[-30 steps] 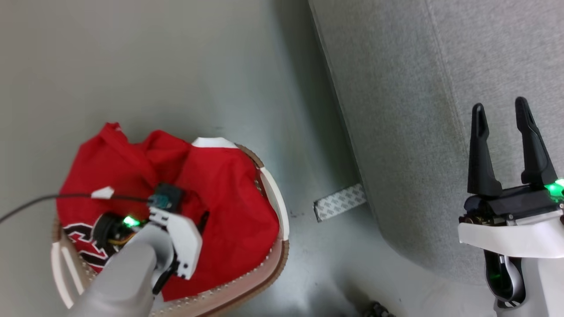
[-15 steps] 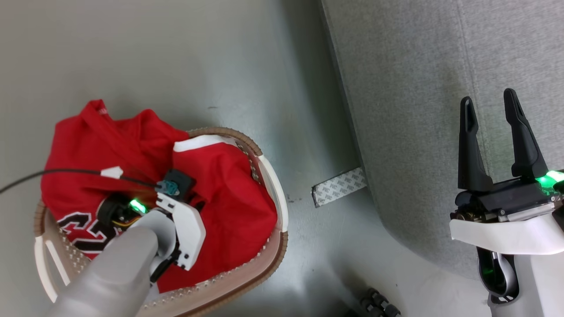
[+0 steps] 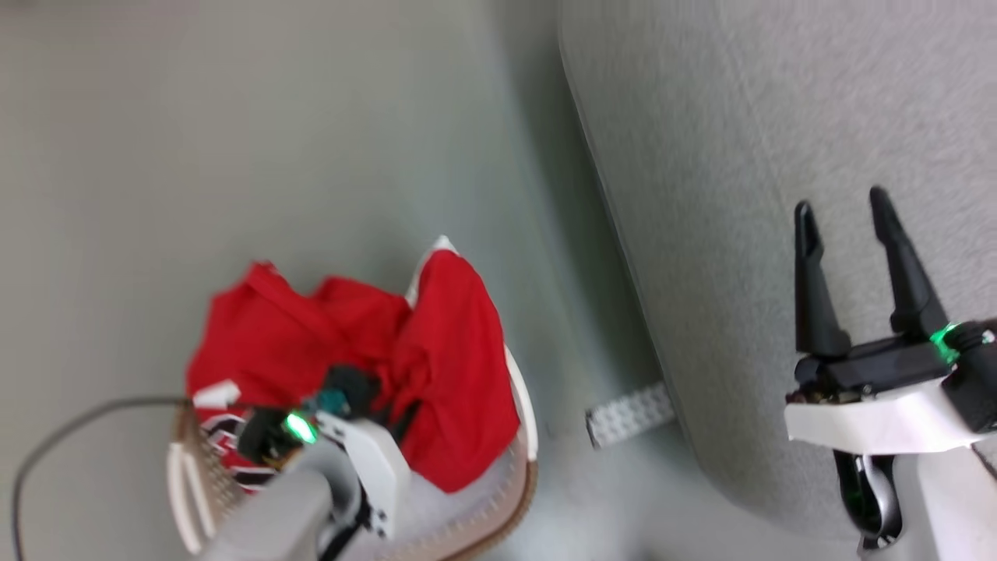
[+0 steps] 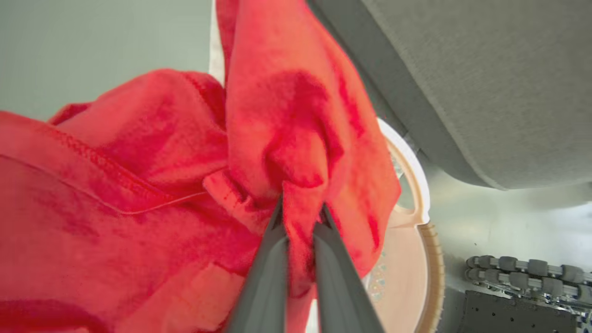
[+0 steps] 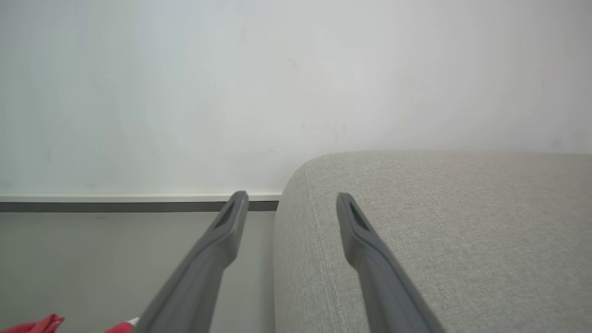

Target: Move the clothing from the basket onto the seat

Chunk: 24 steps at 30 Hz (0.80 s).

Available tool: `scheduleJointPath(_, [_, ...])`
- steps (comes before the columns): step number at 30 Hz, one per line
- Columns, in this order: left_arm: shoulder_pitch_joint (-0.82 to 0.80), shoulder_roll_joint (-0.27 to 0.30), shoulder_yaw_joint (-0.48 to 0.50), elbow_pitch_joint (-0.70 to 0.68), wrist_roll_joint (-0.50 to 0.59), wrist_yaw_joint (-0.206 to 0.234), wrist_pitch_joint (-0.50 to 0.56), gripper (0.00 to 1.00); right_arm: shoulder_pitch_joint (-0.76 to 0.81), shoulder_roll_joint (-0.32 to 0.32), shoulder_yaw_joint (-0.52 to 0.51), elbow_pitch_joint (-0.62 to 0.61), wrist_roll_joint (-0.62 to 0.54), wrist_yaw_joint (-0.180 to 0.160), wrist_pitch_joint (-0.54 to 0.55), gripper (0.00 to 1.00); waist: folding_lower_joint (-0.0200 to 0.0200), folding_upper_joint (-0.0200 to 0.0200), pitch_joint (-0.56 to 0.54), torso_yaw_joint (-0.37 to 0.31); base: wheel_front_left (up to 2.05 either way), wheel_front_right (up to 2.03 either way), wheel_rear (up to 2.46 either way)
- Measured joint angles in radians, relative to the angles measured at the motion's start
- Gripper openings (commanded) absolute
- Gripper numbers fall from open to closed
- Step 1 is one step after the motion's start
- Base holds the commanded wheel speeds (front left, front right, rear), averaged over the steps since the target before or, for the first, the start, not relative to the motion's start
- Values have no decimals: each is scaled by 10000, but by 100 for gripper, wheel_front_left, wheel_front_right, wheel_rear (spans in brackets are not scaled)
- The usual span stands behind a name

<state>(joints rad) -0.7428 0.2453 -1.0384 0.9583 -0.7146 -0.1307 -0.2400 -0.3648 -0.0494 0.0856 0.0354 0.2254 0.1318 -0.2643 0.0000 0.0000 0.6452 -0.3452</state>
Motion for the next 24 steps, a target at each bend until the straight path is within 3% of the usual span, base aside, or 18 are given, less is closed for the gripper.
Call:
scheduleJointPath(5, [797, -136, 151, -644, -209, 0, -209, 0, 334, 8, -10, 374, -290, 0, -2, 100, 0, 0, -1386, 412, 0, 0, 0])
scheduleJointPath(13, [2181, -79, 1459, -2945, 424, 196, -242, 0, 1048, 6, -81, 876, -589, 0, -2, 100, -2, 0, -3455, 1363, 0, 0, 0])
scheduleJointPath(24, [3134, 102, 2266, -5442, 1317, 485, -240, 0, 1814, -2, -244, 1241, -610, 0, 0, 100, -3, 0, -5257, 2766, 0, 0, 0])
